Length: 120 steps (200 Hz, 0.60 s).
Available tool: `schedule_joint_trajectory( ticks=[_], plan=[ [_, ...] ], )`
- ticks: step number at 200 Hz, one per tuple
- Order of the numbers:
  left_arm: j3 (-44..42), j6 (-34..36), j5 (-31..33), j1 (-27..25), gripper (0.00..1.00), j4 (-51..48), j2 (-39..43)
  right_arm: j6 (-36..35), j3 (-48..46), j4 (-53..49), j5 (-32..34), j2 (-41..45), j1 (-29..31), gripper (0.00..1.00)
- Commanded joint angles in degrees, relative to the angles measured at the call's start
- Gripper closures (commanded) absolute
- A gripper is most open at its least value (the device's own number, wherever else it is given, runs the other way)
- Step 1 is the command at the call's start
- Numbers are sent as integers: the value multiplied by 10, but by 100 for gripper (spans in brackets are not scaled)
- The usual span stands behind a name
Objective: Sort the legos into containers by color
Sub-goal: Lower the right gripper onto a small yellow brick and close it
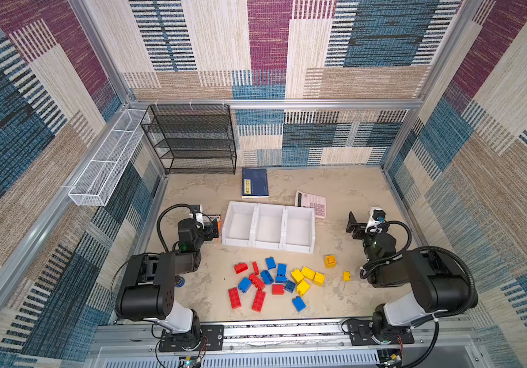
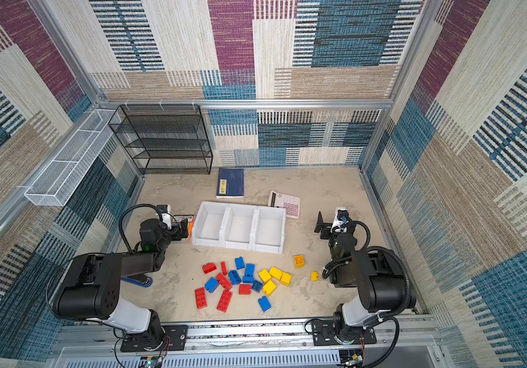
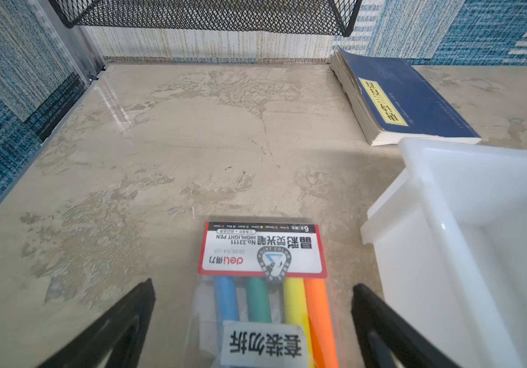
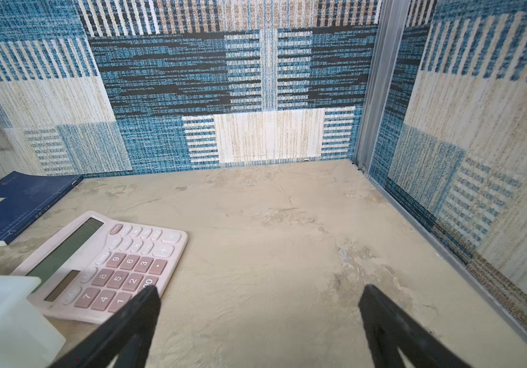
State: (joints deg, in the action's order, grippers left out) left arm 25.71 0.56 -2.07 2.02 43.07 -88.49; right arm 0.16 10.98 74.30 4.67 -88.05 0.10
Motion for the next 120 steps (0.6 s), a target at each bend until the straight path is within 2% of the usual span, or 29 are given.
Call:
schedule_joint_trajectory(
  ticks=[1,120],
  plan=[
    [1,4,-5,0,1,11,2,0,2,10,3,-1,1,1],
    [0,2,-7,2,1,13,2,2,4,7,-10,0,-4,0]
  ],
)
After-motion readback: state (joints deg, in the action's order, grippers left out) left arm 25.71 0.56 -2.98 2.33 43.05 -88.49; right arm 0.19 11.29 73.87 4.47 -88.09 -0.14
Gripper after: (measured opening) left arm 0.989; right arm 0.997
